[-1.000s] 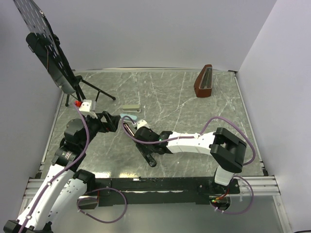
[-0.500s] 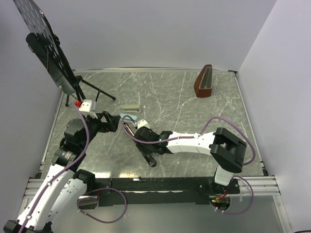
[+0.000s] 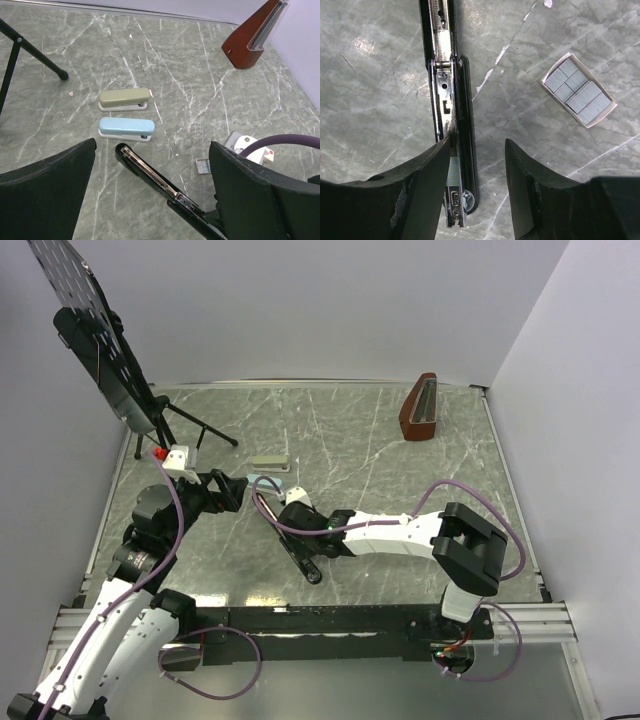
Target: Load the staples into the stapler
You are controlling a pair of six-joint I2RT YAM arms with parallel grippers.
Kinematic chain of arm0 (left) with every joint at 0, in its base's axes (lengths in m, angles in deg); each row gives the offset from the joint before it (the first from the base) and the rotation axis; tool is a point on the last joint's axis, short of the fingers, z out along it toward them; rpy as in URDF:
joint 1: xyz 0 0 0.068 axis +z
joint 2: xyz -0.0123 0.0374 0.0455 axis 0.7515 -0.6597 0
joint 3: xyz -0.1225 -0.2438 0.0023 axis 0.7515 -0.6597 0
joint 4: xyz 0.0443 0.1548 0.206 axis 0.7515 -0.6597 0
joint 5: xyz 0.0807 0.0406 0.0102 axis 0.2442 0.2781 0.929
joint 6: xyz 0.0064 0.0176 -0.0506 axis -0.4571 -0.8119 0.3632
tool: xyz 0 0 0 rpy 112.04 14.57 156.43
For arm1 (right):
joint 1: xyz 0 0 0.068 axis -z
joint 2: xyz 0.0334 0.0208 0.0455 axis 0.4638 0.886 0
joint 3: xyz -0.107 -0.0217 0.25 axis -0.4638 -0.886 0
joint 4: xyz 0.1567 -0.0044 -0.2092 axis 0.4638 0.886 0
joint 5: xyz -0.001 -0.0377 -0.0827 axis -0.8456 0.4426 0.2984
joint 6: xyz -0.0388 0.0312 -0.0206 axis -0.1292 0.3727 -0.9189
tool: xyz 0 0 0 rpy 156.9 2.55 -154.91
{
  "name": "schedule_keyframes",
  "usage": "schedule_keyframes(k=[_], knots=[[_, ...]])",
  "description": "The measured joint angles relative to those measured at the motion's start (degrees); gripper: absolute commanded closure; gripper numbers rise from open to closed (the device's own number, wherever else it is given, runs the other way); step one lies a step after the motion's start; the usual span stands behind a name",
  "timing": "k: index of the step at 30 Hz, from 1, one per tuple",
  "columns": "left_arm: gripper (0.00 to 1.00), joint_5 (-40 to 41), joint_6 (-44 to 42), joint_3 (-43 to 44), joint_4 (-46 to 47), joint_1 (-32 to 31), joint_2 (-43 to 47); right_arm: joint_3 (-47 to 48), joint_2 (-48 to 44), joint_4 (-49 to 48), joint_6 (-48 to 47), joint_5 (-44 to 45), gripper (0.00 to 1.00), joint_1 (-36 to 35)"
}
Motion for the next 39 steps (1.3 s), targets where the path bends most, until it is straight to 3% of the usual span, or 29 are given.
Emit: schedule_keyframes(k=[25,39], knots=[[0.01,0.0,0.0,0.0,0.0,0.0,0.0,-2.6,-2.2,1.8,0.5,-3.7,0.45,-0.3],[0.01,0.0,0.0,0.0,0.0,0.0,0.0,-3.7,-5.1,7.5,1.1,-4.8,0.45,-2.4]])
